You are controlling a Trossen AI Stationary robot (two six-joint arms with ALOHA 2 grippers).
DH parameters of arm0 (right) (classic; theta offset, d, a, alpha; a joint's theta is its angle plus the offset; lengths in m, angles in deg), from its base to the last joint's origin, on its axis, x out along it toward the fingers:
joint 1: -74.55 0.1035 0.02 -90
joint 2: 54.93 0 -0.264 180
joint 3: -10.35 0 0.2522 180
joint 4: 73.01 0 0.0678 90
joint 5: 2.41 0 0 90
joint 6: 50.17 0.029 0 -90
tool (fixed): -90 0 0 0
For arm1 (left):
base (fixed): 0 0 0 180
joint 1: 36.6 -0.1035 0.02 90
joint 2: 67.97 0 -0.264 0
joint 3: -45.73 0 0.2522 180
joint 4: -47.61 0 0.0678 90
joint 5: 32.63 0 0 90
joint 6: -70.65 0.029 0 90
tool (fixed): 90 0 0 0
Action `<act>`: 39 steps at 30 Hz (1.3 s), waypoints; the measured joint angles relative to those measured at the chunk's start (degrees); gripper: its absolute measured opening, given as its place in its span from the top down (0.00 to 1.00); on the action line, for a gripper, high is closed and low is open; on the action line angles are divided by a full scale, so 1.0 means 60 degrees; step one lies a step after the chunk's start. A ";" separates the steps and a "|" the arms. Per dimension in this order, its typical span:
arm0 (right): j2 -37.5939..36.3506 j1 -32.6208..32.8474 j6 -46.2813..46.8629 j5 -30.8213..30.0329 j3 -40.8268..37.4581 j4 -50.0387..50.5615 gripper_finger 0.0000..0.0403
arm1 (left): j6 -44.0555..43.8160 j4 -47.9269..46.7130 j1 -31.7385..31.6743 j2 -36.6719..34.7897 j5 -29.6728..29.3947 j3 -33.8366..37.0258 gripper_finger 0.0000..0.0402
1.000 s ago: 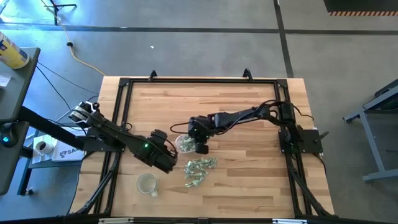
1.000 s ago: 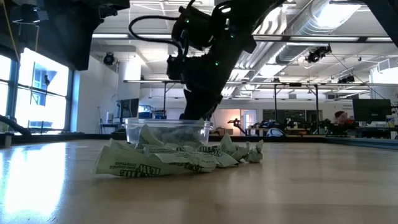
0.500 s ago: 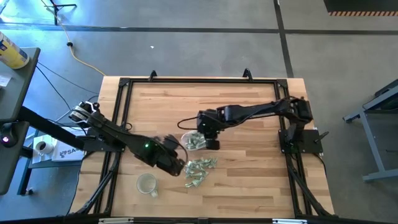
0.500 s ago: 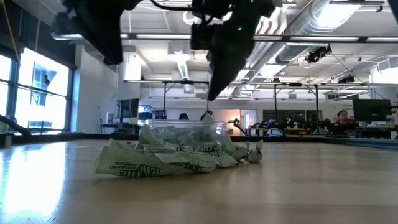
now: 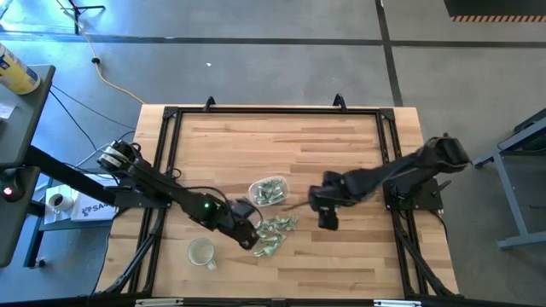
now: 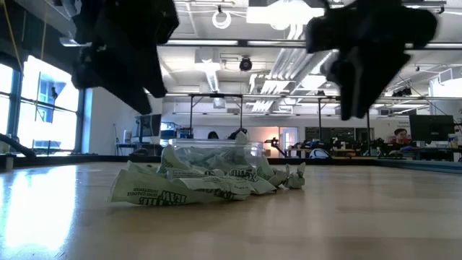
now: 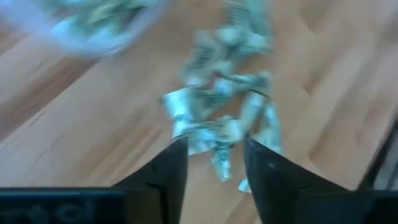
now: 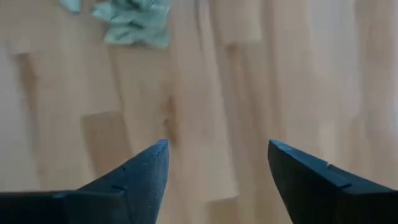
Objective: Pick and place Stevia / Truvia into bins
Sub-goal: Put the stevia packet into the transparent container
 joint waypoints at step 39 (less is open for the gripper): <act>-0.1082 0.1469 0.3012 -0.2574 -0.1349 -0.0588 0.33 | 0.9684 0.1381 -0.0870 0.1375 0.2114 -0.0004 0.48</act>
